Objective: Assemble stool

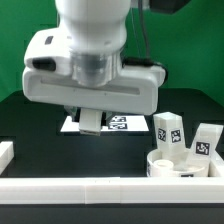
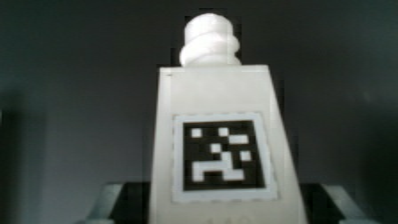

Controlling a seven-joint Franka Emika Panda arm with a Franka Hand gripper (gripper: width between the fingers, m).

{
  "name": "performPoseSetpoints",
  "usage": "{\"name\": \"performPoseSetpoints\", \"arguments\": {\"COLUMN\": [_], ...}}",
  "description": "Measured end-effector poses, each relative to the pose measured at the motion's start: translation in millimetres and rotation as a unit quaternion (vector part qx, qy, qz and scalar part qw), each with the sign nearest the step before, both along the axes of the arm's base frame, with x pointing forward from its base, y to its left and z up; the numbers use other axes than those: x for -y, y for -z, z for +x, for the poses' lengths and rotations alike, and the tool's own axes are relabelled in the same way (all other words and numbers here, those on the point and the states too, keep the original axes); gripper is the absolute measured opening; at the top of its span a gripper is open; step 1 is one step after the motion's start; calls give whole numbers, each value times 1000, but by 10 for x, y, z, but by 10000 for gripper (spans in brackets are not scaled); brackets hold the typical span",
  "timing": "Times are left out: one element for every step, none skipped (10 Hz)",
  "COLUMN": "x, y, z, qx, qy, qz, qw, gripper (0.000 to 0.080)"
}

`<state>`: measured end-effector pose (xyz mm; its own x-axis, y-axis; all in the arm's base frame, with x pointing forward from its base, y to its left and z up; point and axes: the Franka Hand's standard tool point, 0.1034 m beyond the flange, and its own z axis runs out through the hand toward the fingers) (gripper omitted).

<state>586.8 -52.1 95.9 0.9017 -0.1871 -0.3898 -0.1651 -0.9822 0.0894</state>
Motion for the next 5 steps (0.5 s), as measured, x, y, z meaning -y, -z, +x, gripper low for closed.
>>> {"name": "performPoseSetpoints", "arguments": {"x": [-32,-79,-95,-90,-91], "y": [-87,-110,-92,-83,-80], "z": [107,215,218,252,327], "qx": [35,92,125,154,199], "qy": [4,-5,-9,-10,-15], "qz": [-5,-10,-13,-17,-23], "qw": [999,996,992,988,980], "gripper": [337,337,337,337,337]}}
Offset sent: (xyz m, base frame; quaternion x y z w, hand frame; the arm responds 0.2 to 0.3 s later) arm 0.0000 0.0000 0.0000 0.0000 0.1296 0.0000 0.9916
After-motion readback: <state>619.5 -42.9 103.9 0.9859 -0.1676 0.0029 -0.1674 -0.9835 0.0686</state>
